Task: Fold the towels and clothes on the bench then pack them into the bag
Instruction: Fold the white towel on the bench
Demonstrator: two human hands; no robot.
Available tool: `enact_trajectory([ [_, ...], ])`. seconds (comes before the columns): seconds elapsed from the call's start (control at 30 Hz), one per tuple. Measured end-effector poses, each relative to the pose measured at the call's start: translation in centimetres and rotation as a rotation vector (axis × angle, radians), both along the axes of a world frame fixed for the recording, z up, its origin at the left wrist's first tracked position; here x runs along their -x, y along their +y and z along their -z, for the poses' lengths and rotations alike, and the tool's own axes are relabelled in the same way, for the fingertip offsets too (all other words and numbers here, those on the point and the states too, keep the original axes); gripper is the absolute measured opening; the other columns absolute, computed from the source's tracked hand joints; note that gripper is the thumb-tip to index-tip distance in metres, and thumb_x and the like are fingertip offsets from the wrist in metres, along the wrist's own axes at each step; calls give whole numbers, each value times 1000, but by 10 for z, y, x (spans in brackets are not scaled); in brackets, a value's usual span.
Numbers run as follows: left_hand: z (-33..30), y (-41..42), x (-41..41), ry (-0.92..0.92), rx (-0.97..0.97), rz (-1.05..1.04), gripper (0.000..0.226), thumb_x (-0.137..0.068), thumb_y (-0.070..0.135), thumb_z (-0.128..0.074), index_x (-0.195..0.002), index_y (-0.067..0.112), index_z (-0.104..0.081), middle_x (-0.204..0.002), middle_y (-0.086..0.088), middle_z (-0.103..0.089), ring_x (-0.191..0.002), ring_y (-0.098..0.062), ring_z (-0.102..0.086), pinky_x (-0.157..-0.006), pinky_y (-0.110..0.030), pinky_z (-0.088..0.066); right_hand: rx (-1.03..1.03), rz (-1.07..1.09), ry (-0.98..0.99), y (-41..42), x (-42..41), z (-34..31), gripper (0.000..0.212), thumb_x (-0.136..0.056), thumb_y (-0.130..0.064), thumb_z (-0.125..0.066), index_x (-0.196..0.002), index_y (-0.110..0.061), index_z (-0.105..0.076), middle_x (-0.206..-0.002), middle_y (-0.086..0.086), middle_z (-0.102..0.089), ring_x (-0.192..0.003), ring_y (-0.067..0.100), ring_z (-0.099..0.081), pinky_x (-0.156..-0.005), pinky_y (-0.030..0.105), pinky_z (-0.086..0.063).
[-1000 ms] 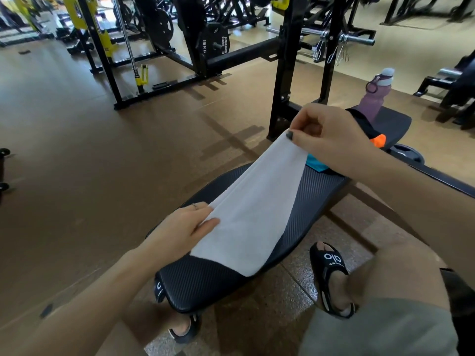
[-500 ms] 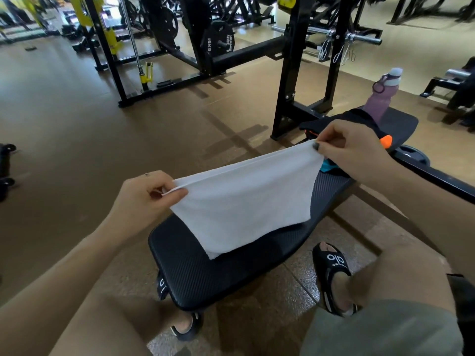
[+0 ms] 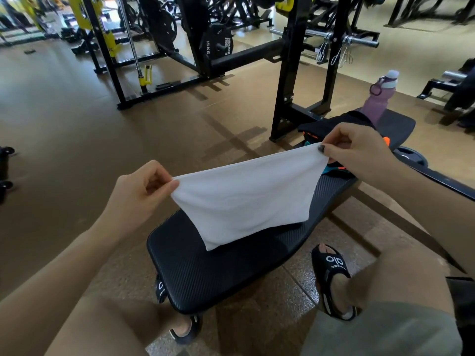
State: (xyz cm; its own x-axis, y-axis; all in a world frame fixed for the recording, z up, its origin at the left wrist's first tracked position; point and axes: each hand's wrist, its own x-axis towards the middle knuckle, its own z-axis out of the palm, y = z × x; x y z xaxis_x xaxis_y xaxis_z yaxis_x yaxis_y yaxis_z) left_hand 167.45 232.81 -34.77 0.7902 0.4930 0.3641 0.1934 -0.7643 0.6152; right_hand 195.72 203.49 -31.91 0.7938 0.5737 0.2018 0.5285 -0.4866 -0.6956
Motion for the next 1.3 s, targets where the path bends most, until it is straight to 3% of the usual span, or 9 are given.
enact_trajectory([
  [0.27,-4,4,-4,31,-141,8,14,-94,18,-70,-86,19,-59,-81,5,-70,-78,-20,-69,-73,-34,-53,-18,-4,-18,1,-1,3,11,-92,-16,-70,-102,-14,-67,-100,2,-69,-92,14,-67,-87,35,-58],
  [0.4,-4,6,-3,26,-147,18,12,-95,16,-69,-102,21,-60,-89,16,-70,-89,-1,-67,-79,-10,-51,-30,-30,-39,1,-3,4,13,-92,-14,-71,-102,-16,-63,-99,0,-69,-92,12,-66,-86,33,-58],
  [0.53,-3,11,-5,61,-386,83,12,-96,10,-67,-106,13,-71,-85,5,-71,-76,-17,-67,-73,-36,-56,57,-104,-142,2,-5,9,22,-95,-10,-65,-114,-18,-70,-107,-2,-69,-100,9,-62,-88,21,-50],
  [0.67,0,17,-7,95,-451,90,9,-99,12,-62,-104,18,-68,-84,8,-68,-74,-18,-62,-67,-39,-52,168,-165,-241,7,-7,7,19,-96,-9,-61,-109,-17,-72,-97,-8,-63,-90,7,-58,-73,8,-40],
  [0.8,4,37,-28,240,-456,29,9,-103,24,-54,-104,27,-62,-91,8,-67,-79,-17,-62,-70,-40,-53,261,-187,-124,38,-23,4,13,-100,-12,-54,-106,-19,-64,-82,-7,-67,-65,0,-66,-65,19,-54],
  [0.9,-13,53,-52,205,-364,-124,12,-104,25,-53,-109,23,-64,-100,-2,-70,-86,-19,-62,-75,-36,-47,157,-121,-24,82,-42,4,12,-101,-9,-51,-107,-14,-61,-97,7,-68,-80,10,-71,-78,37,-62],
  [1.0,-40,57,-53,43,-316,-214,18,-104,22,-53,-116,16,-65,-108,-7,-68,-95,-17,-58,-83,-32,-43,-21,-12,-231,114,-48,-2,17,-101,-9,-46,-107,-10,-62,-105,11,-64,-94,22,-66,-85,40,-58],
  [1.13,-25,32,-20,18,-447,-20,11,-101,17,-57,-109,13,-65,-102,1,-62,-91,-14,-56,-80,-29,-44,-94,-18,-349,108,-47,21,19,-99,-6,-44,-106,-3,-62,-100,13,-64,-92,24,-60,-80,39,-52],
  [1.3,78,-6,-3,240,-429,217,23,-100,31,-48,-99,17,-66,-95,4,-62,-80,-19,-59,-65,-31,-42,198,-128,-362,63,-45,133,11,-94,3,-48,-95,-1,-58,-95,19,-58,-84,37,-56,-73,49,-46],
])
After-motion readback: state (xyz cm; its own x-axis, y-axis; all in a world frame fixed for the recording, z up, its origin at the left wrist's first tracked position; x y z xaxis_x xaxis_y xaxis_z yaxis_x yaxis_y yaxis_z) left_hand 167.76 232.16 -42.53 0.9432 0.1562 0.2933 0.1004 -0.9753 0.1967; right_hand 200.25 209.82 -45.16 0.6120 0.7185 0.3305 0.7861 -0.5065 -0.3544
